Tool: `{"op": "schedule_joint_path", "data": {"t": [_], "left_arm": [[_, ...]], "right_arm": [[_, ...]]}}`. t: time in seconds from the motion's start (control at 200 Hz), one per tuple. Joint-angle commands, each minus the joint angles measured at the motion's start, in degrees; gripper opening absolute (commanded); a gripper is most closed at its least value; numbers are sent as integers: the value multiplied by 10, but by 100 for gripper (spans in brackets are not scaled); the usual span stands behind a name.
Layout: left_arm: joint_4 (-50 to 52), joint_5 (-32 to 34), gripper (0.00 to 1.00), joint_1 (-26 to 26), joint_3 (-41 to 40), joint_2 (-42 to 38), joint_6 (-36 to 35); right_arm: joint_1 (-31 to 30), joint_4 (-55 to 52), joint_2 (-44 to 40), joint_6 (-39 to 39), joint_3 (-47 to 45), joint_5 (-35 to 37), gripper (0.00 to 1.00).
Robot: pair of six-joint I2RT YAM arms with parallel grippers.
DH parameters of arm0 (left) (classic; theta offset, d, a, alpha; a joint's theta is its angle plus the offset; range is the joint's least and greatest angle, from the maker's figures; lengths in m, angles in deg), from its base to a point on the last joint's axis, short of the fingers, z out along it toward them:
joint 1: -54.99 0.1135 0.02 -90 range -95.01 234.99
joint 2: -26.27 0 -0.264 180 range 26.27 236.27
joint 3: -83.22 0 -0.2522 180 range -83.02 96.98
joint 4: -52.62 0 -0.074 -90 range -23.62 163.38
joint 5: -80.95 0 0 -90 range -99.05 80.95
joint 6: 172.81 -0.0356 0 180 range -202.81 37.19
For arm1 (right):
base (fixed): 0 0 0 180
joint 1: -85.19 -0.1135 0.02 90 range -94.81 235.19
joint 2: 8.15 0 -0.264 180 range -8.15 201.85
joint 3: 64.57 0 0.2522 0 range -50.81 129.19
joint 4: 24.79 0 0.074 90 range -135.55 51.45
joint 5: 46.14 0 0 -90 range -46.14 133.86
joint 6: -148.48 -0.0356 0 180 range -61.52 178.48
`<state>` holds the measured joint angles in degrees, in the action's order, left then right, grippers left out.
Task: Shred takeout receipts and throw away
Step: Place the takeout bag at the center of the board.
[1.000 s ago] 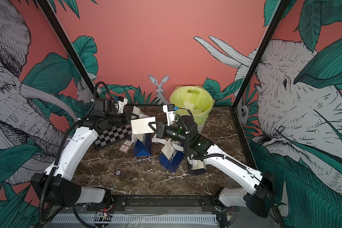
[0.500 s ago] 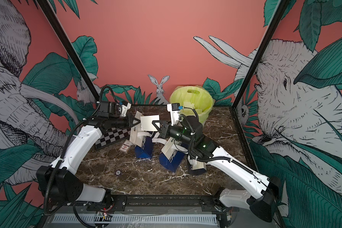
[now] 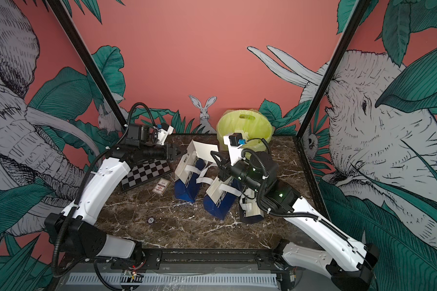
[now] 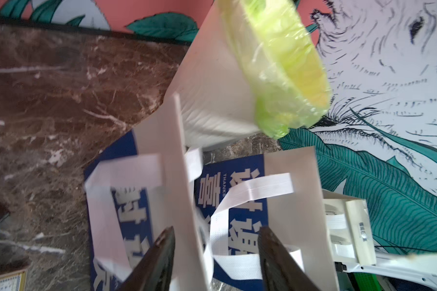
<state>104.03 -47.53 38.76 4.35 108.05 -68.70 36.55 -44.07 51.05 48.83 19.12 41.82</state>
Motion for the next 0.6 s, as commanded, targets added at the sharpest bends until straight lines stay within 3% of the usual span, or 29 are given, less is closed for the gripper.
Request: {"op": "schedule_joint_path", "data": {"t": [0.0, 0.12, 0.285, 0.445, 0.595], "left_arm": [[14, 15, 60, -12, 53, -39, -85], [-75, 35, 66, -31, 41, -93, -162], [-165, 72, 69, -68, 66, -104, -228], [-184, -9, 68, -70, 163, -18, -218], [-266, -87, 70, -85, 194, 42, -210]], "right_arm": [[8, -33, -16, 165, 20, 87, 0], [75, -44, -18, 196, 27, 79, 0], [212, -24, -3, 171, 45, -35, 0], [273, 38, 16, 189, 39, -149, 0], [289, 85, 21, 196, 33, -238, 0]]}}
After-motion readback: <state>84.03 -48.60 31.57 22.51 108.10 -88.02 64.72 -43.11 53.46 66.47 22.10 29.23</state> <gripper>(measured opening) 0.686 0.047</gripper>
